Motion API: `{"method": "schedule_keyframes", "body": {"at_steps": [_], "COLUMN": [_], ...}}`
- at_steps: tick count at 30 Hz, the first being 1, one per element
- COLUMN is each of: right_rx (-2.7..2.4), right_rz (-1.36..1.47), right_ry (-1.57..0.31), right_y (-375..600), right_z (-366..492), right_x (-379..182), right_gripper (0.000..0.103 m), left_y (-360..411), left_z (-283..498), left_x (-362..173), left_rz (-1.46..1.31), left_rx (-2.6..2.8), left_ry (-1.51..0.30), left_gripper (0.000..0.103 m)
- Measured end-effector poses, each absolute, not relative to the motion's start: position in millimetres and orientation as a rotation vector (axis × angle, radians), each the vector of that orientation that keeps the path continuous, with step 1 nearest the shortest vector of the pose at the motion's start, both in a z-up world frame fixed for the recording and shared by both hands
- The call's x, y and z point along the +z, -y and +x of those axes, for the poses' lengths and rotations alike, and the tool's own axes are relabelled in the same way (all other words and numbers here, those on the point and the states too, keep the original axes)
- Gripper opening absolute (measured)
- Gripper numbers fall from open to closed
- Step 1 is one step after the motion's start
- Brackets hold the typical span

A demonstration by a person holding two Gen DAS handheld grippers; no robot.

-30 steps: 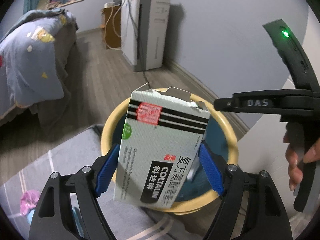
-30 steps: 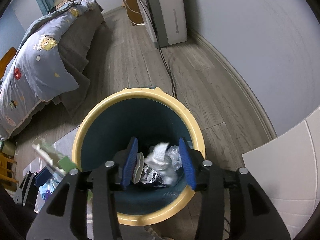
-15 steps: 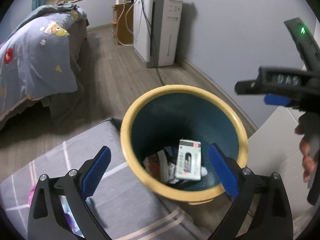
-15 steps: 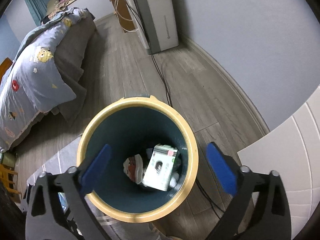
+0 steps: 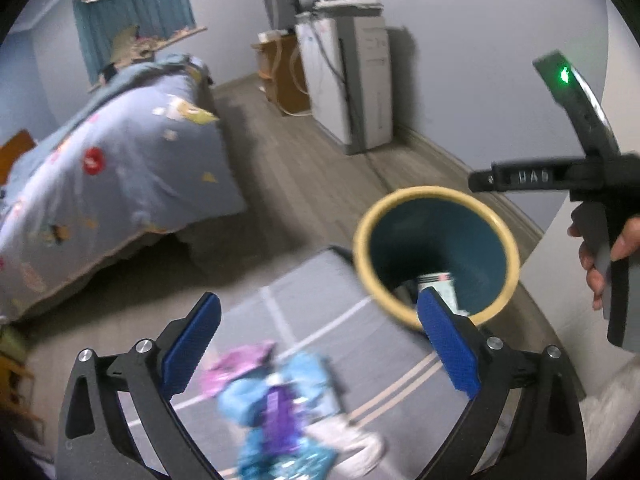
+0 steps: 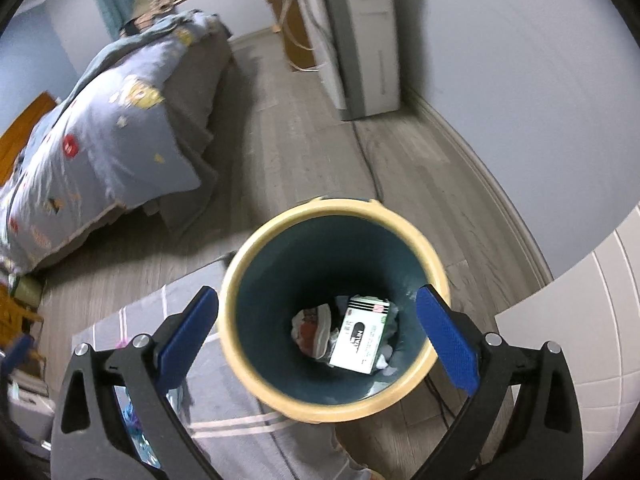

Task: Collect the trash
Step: 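Move both tools back over the remaining trash on the mat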

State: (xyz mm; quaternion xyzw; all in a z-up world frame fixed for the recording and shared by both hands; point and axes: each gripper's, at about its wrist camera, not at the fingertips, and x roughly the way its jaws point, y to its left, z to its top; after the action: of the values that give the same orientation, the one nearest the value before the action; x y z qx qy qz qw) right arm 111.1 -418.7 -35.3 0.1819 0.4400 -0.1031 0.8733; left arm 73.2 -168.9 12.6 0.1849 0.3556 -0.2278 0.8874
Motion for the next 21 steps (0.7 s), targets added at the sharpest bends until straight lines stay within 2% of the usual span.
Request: {"method": "schedule_keyframes", "body": {"at_steps": [3, 7, 16, 21], "right_rx": [-0.186, -0.150, -0.043, -0.016], "right_rz": [0.341, 0.321, 0.264, 0.245], "right_ry": [-0.929, -0.943, -1.005, -1.054], "right_y": [397, 368, 293, 258], "right_z": [113, 111, 115, 125], "right_x": [-32, -31, -46, -65], "right_gripper": [0.097, 0.097, 0.097, 0.097], "left_y": [131, 80, 7, -9], "left_z": [67, 68, 72, 70], "left_x": [24, 10, 1, -6], "left_rz": [0.293, 0.131, 0.005, 0.029], "left_rx": [-0.432, -0.360, -0.235, -0.200], "left_ry": [-0.731, -0.786, -0.822, -0.839], "left_gripper": [0.098, 0.098, 0.098, 0.098]}}
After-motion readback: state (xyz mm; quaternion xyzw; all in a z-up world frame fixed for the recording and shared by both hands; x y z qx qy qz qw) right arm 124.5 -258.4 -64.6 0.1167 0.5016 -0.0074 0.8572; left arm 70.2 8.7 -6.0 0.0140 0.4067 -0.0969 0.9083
